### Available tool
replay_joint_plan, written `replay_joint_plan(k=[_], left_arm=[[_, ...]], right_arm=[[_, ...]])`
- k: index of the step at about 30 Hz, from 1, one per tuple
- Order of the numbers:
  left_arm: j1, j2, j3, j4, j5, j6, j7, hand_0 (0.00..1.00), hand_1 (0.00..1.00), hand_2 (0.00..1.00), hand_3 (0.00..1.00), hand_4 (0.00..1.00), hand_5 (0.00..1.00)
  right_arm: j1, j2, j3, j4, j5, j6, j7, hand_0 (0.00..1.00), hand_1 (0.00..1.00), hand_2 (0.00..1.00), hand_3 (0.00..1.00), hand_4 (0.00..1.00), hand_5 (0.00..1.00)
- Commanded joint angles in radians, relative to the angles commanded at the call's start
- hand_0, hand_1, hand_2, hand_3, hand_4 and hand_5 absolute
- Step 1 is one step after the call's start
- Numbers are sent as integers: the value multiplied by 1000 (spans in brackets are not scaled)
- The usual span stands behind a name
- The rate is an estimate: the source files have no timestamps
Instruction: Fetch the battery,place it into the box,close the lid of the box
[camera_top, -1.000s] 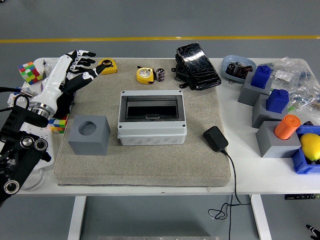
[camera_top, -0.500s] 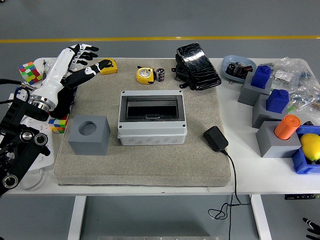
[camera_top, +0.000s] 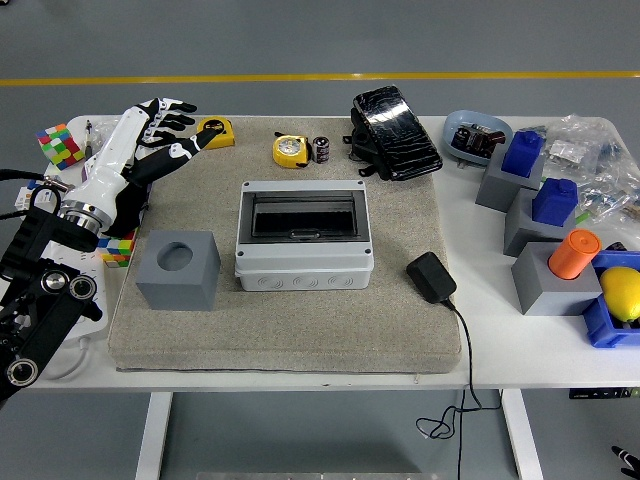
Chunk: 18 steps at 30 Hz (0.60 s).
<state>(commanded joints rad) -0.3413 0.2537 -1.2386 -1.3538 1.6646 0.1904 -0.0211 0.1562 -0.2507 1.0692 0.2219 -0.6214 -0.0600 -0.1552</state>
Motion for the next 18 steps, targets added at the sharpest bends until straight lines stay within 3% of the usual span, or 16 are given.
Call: replay_joint_plan(k=[18], left_arm=[[7, -12, -8, -1, 5, -5, 8, 577, 674, 692, 705, 998, 797]], right_arm=[[-9, -2, 24, 2, -11, 2, 0, 660, 631, 630, 542, 936, 447]])
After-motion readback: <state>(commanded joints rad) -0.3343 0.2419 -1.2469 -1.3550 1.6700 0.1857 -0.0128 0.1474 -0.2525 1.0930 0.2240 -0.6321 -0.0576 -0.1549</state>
